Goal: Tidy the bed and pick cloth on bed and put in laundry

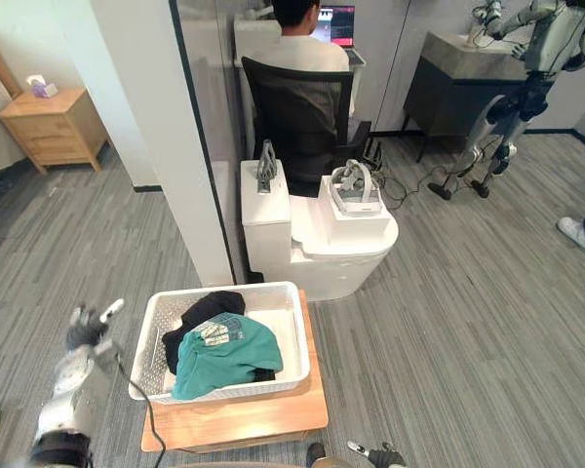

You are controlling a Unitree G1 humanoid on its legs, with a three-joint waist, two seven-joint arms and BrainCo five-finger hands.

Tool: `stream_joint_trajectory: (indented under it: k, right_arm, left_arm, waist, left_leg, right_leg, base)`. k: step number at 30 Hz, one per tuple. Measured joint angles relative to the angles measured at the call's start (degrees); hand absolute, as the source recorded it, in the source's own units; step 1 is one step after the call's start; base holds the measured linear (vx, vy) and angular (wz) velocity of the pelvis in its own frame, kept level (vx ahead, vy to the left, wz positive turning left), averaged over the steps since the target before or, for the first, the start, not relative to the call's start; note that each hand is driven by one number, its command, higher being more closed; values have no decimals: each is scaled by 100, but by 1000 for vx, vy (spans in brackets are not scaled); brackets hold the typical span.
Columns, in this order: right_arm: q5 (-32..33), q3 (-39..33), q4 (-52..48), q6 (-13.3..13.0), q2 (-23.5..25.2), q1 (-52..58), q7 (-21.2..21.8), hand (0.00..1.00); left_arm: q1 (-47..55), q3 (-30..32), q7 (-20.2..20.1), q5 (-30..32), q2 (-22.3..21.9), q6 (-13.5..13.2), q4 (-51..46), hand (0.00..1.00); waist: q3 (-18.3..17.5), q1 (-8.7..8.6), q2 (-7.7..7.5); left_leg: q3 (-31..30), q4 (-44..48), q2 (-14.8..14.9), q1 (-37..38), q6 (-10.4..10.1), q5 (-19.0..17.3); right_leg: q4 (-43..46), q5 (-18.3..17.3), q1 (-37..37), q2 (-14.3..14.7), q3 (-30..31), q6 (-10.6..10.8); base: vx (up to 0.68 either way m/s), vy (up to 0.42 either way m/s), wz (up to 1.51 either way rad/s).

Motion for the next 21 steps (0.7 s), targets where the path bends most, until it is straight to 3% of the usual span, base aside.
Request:
stream_joint_trajectory:
  k: [4, 9, 13, 16, 21]
  right_arm:
    - [79, -386, -60, 59, 188, -80, 3, 0]
    - [78, -921, -52, 121, 421, -262, 47, 0]
    - [77, -1205, -51, 131, 455, -266, 56, 0]
    - [74, -1315, -22, 204, 497, -200, 40, 0]
    - [108, -1395, -30, 446, 541, -209, 39, 0]
  left_arm:
    - [692, 445, 7, 3, -564, 83, 1000, 0]
    - [1184, 570, -190, 227, -1042, 379, 2120, 0]
    - [1176, 643, -1016, 1494, -1294, 879, 2423, 0]
    - [1091, 603, -1556, 1987, -1300, 1067, 2516, 0]
    - [864, 306, -2025, 2596, -1190, 1264, 2652, 0]
  waist:
    - [-27, 65, -43]
    - [-62, 192, -10]
    - [-190, 267, 49]
    - [-226, 248, 99]
    - [-270, 177, 176]
  left_leg:
    - [-16, -3, 5, 4, -7, -5]
    - [-28, 10, 9, 4, -15, -10]
    - [-7, 14, 26, 0, -23, -17]
    - [11, 1, 39, -45, -39, -29]
    - [44, -3, 61, -64, -48, -35]
  right_leg:
    - [0, -5, 17, 0, -61, 7]
    - [14, -48, 26, -4, -74, 4]
    - [21, -99, 16, 11, -58, -22]
    - [3, -101, -24, 27, -40, -25]
    - [-23, -91, -52, 62, 17, -32]
  base:
    - [8, -14, 6]
    - [-42, -29, 2]
    - [-67, -49, -3]
    - [-55, -49, -4]
    - [-8, -17, -1]
